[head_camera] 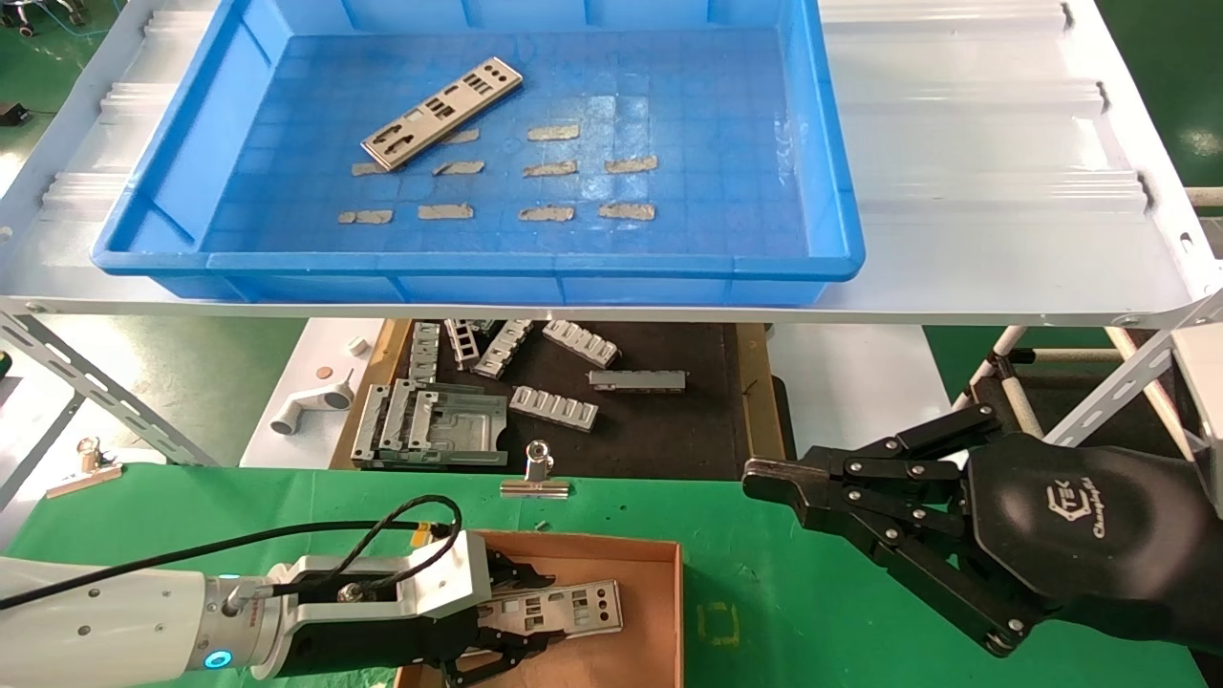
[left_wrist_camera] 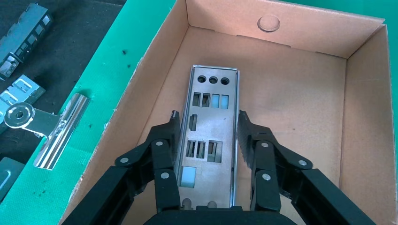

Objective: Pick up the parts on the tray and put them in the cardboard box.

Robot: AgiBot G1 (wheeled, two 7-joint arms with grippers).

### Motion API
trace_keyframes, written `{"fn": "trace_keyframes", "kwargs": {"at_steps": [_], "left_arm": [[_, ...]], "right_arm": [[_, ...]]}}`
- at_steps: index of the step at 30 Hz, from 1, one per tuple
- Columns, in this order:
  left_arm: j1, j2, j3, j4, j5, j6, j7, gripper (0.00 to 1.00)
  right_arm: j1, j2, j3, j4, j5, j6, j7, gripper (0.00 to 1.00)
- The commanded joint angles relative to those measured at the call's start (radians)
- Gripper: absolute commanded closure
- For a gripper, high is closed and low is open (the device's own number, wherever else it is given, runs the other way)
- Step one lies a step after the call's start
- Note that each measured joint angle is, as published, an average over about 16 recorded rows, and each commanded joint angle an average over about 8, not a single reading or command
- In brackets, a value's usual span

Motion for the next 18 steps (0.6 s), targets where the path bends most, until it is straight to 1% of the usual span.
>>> {"fn": "trace_keyframes", "kwargs": {"at_steps": [1, 11, 12, 13, 18], "left_arm": [[0.0, 0.0, 0.001, 0.0, 0.001, 0.0, -0.002, 0.0], [-0.007, -0.007, -0.01, -0.006, -0.008, -0.001, 0.004, 0.0], [-0.007, -0.01, -0.013, -0.009, -0.015, 0.001, 0.003, 0.0], [-0.008, -0.014, -0.018, -0.013, -0.025, 0.005, 0.001, 0.0], [-0.008, -0.038, -0.039, -0.032, -0.08, 0.037, -0.007, 0.0]], "right_arm": [[0.0, 0.0, 0.0, 0.0, 0.0, 0.0, 0.0, 1.0], [0.0, 0.0, 0.0, 0.0, 0.0, 0.0, 0.0, 1.0], [0.0, 0.0, 0.0, 0.0, 0.0, 0.0, 0.0, 0.98], [0.0, 0.0, 0.0, 0.0, 0.0, 0.0, 0.0, 0.91], [0.0, 0.0, 0.0, 0.0, 0.0, 0.0, 0.0, 0.29]]}}
